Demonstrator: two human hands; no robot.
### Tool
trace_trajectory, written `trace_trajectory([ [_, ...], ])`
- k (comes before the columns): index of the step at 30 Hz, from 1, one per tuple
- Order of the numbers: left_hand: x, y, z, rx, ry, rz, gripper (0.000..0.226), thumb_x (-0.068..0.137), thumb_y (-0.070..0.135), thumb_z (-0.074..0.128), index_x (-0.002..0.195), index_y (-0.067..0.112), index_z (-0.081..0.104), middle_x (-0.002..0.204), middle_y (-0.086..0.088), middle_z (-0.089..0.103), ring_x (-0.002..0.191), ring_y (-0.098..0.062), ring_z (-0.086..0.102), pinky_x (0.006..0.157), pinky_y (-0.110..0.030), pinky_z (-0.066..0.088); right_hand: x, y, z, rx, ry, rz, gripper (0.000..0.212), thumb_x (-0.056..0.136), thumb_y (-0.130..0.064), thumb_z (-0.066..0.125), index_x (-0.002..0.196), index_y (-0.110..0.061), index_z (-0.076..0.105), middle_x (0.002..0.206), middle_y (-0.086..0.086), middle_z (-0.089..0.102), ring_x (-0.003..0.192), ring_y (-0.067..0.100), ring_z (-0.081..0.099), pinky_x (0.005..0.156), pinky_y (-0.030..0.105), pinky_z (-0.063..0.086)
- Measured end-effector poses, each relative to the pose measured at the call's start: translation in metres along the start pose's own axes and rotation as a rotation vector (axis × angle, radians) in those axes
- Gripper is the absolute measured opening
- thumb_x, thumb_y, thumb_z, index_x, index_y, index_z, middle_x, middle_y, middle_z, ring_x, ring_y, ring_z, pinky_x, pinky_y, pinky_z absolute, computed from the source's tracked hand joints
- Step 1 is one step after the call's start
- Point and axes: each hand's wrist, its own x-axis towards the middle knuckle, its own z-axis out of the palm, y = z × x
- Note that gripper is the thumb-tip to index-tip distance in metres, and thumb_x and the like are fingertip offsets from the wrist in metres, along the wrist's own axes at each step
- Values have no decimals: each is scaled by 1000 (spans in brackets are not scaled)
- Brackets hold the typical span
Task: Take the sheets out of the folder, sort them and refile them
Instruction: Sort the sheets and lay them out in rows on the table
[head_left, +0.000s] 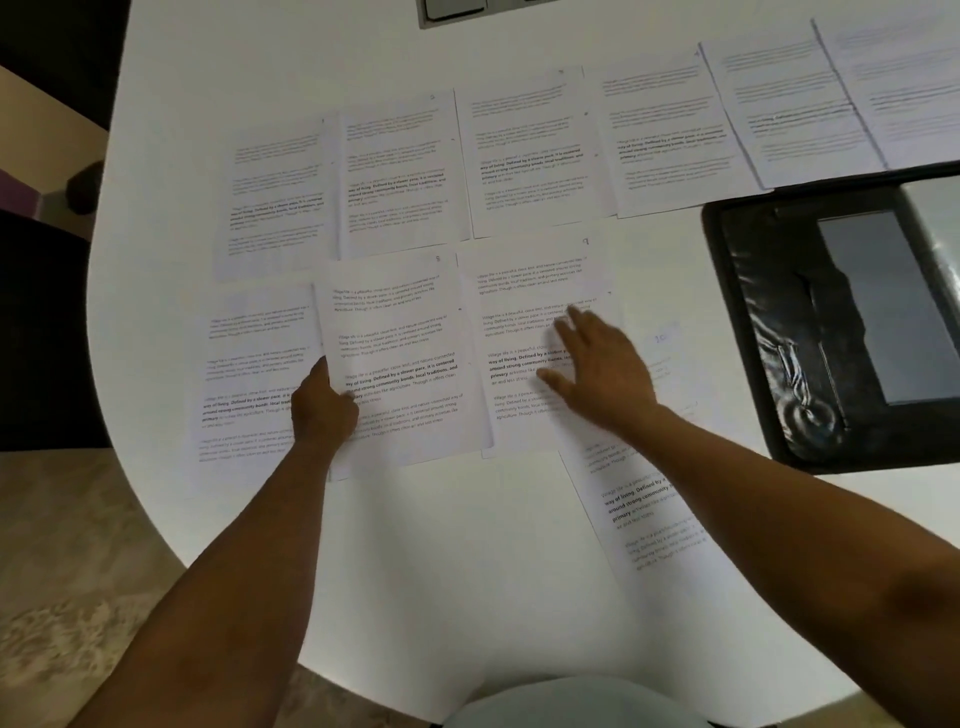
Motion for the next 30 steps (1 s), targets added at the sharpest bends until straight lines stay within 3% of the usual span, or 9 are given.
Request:
trace_trajectory([
  [4, 7, -2, 4, 78, 7, 20, 70, 88, 5, 63, 149, 9, 28, 145, -19, 42, 133, -35, 41, 110, -42, 35, -15, -3, 21, -60, -124, -11, 81, 96, -66, 27, 156, -19, 2, 164, 3, -8, 150, 19, -7, 122, 38, 1],
  [6, 7, -2, 4, 178, 65, 27, 73, 89, 19, 66, 150, 10, 25, 143, -21, 40, 131, -38, 40, 108, -49, 37, -17, -3, 24, -73, -125, 3, 80, 97, -65, 25, 156, -19, -2, 163, 3, -12, 150, 19, -10, 122, 38, -1],
  [8, 5, -5, 4, 280, 128, 13, 72, 93, 40, 58, 150, 12, 24, 147, -21, 34, 133, -40, 35, 107, -54, 33, -16, -4, 24, -77, -123, 1, 79, 97, -65, 23, 156, -19, -4, 163, 3, -13, 150, 19, -12, 122, 38, -2],
  [11, 6, -22, 4, 346, 92, -38, 74, 95, 59, 35, 153, 16, 16, 157, -17, 20, 142, -38, 22, 114, -53, 22, -14, -5, 24, -91, -134, -4, 79, 97, -65, 21, 156, -20, -7, 162, 3, -15, 149, 18, -14, 122, 38, -4],
  [17, 11, -55, -7, 397, -8, -101, 72, 97, 61, 19, 153, 16, 16, 161, -12, 7, 147, -35, 9, 118, -51, 14, -6, -17, 25, -113, -133, -24, 79, 97, -64, 21, 156, -18, -4, 163, 4, -12, 150, 20, -12, 122, 39, -6],
  [26, 21, -79, -25, 367, -29, -176, 77, 95, 61, 32, 154, 17, 10, 162, -9, 0, 148, -32, 2, 117, -54, 14, 5, -42, 30, -123, -124, -21, 78, 98, -63, 21, 156, -17, -4, 163, 5, -12, 150, 20, -12, 121, 38, -9],
  [30, 23, -79, -26, 344, -35, -175, 95, 84, 77, 32, 154, 17, 7, 162, -10, -1, 148, -33, 1, 117, -55, 15, 10, -52, 32, -106, -127, -1, 77, 98, -62, 23, 156, -18, -3, 163, 5, -12, 150, 20, -12, 121, 38, -9],
])
